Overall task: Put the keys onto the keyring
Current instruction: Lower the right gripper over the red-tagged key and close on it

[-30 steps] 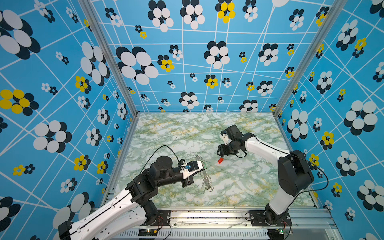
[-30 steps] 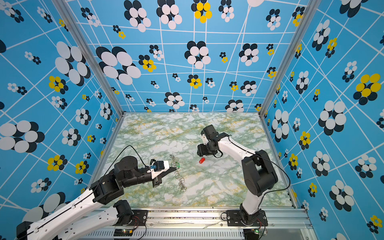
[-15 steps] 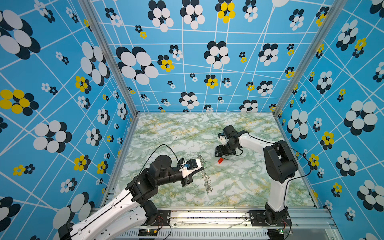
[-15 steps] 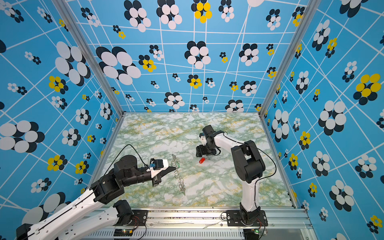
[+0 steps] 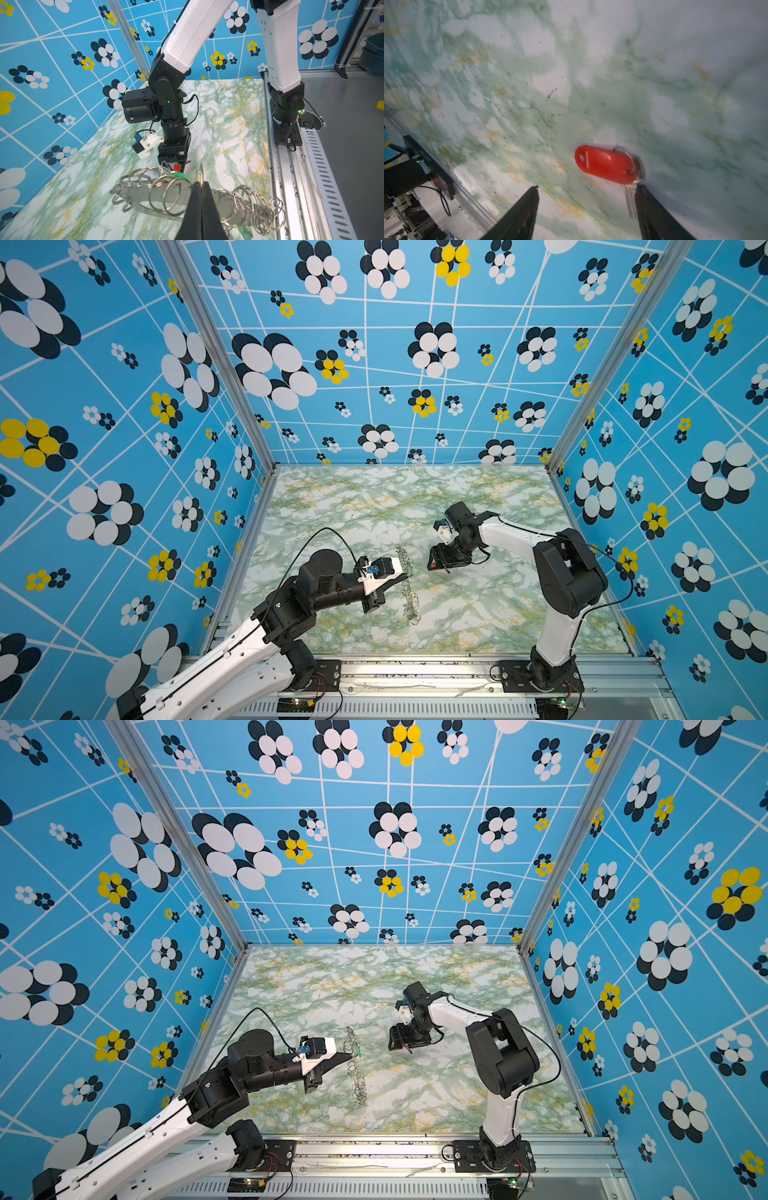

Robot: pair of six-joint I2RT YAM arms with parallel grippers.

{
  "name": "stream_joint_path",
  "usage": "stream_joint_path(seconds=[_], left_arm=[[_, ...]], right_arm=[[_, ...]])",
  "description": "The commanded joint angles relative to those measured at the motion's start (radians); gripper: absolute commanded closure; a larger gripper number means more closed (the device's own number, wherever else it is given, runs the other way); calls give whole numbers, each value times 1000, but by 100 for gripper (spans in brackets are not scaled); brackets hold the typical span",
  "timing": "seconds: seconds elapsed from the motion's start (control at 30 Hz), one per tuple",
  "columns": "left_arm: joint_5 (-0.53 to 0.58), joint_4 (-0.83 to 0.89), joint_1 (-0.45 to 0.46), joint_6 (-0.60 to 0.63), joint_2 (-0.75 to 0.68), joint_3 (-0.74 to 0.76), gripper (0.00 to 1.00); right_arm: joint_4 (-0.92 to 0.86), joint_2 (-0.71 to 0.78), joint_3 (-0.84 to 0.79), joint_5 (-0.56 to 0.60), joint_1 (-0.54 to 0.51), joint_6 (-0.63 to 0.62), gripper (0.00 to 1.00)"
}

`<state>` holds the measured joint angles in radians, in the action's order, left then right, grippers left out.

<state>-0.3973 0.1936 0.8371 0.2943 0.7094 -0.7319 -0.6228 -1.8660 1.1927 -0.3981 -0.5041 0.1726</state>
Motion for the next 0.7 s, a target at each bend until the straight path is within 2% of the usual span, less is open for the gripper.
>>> stream_joint_path(seconds=[0.0, 0.07, 0.33, 0.67], left_arm=[[-22, -45, -9, -21, -12, -3, 100], [-22, -39, -11, -21, -16, -4, 100], [-22, -30, -12, -27, -26, -6, 100], [-19, -20, -13, -26, -32, -4, 100]], right_arm=[[-60, 51, -20, 76, 5, 9, 27], [-57, 57, -16, 100, 24, 5, 34], [-28, -26, 59, 34, 52, -43, 65], [-27, -91, 105, 19, 64, -71, 67]])
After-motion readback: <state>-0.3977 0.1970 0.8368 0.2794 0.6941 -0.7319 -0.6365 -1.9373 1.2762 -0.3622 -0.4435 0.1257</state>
